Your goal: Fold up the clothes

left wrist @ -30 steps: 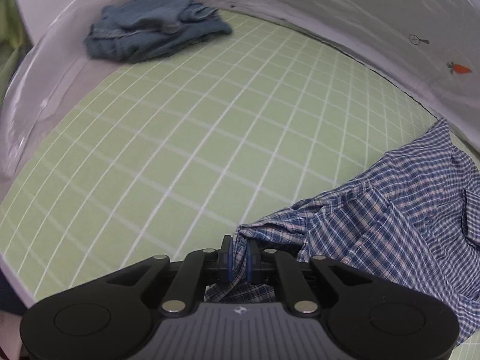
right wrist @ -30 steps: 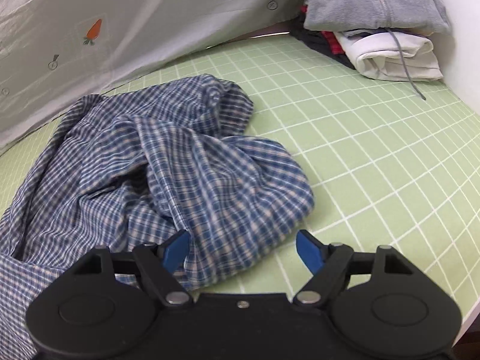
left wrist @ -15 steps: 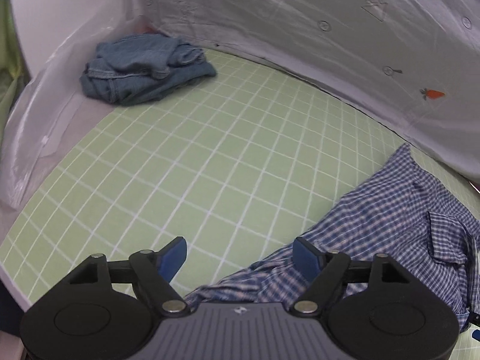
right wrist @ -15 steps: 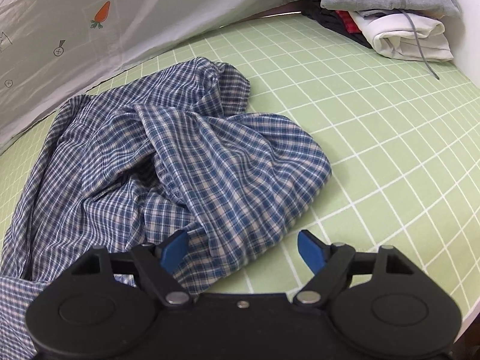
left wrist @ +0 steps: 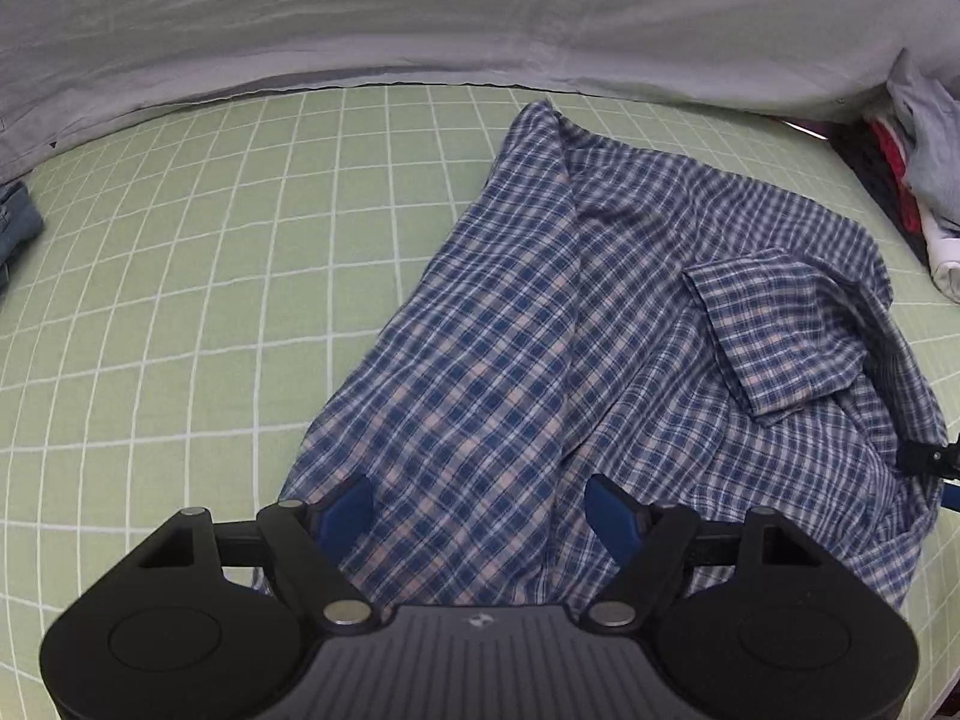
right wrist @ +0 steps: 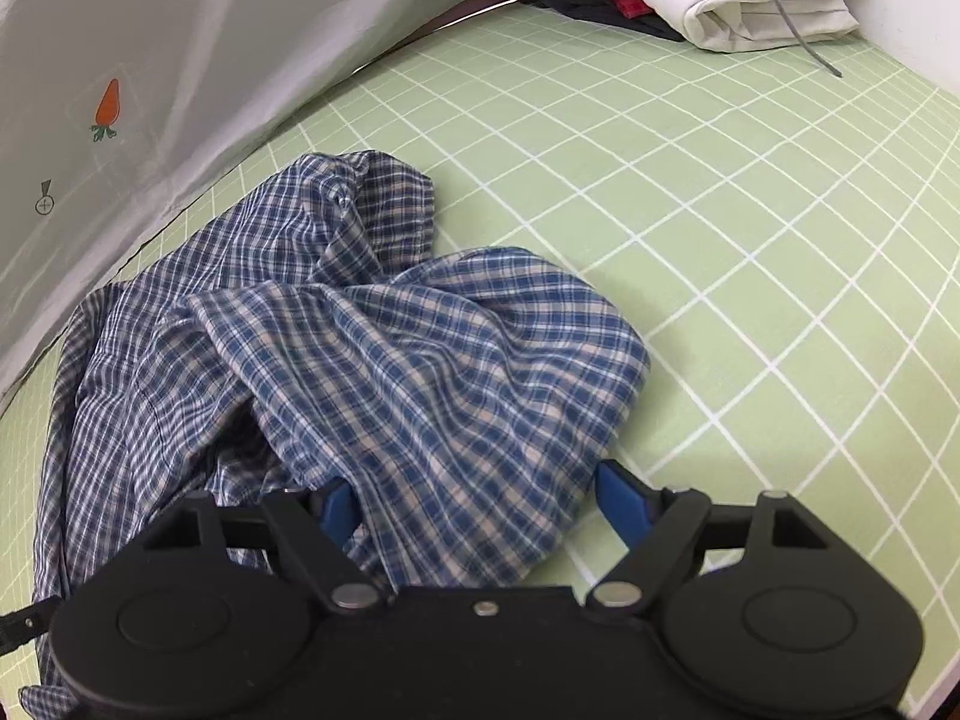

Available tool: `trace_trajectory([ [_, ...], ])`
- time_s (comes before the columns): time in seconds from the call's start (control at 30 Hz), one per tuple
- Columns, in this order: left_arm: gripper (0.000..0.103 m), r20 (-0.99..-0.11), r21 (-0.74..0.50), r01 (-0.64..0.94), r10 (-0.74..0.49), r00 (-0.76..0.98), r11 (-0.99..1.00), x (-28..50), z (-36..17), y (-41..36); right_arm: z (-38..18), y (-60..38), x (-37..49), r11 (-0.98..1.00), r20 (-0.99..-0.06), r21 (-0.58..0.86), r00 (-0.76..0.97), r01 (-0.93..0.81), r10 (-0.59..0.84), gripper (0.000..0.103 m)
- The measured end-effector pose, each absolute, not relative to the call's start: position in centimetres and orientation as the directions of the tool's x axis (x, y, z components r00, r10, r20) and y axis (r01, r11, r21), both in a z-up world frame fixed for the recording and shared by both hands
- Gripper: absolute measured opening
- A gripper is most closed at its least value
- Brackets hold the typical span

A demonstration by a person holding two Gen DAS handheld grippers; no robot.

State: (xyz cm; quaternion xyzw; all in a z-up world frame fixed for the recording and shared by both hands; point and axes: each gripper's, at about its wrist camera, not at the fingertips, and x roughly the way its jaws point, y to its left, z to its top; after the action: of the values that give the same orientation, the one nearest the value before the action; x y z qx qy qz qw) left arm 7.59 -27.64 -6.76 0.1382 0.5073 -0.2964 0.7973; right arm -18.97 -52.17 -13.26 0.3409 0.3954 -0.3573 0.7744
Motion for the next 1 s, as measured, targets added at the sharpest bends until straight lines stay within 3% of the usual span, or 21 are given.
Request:
trace_trajectory([
  [0.03, 0.068, -0.892, -0.069, 0.609, -0.322, 0.316, 0.790, 7.6, -6.9, -27.7, -13.2, -51.9, -18.7, 0.531, -0.858, 0.229, 0.426, 0.816, -0.286, 0.081],
  [0.1, 0.030, -0.890, -0.079, 0.586, -0.322, 0.323, 0.807, 7.9, -6.9, -27.3, -13.0, -51.5, -18.2, 0.567, -0.862, 0.194, 0.415, 0.800, -0.291, 0.080],
  [0.17, 0.004, -0.884, -0.111, 0.549, -0.335, 0.326, 0.828, 8.4, -6.7, -26.3, -12.9, -51.1, -18.0, 0.599, -0.861, 0.167, 0.412, 0.783, -0.297, 0.075],
  [0.23, 0.004, -0.875, -0.123, 0.503, -0.333, 0.352, 0.856, 9.1, -6.5, -25.0, -12.8, -51.0, -17.9, 0.626, -0.855, 0.156, 0.421, 0.764, -0.301, 0.057],
  [0.3, 0.004, -0.873, -0.107, 0.456, -0.303, 0.381, 0.883, 10.6, -6.3, -23.5, -12.7, -51.1, -17.6, 0.653, -0.848, 0.138, 0.430, 0.745, -0.310, 0.046],
  [0.43, 0.003, -0.868, -0.075, 0.358, -0.237, 0.436, 0.931, 13.5, -6.0, -20.5, -11.9, -51.3, -15.7, 0.743, -0.824, 0.006, 0.424, 0.670, -0.376, 0.012],
  [0.57, 0.003, -0.862, -0.033, 0.265, -0.161, 0.481, 0.964, 16.7, -5.6, -17.6, -11.4, -53.8, -13.7, 0.756, -0.801, -0.061, 0.421, 0.651, -0.427, 0.009],
  [1.0, 0.003, -0.823, -0.047, 0.111, -0.102, 0.559, 0.993, 21.2, -4.2, -13.7, -7.3, -61.7, -0.9, 0.726, -0.639, -0.211, 0.469, 0.655, -0.609, 0.008],
])
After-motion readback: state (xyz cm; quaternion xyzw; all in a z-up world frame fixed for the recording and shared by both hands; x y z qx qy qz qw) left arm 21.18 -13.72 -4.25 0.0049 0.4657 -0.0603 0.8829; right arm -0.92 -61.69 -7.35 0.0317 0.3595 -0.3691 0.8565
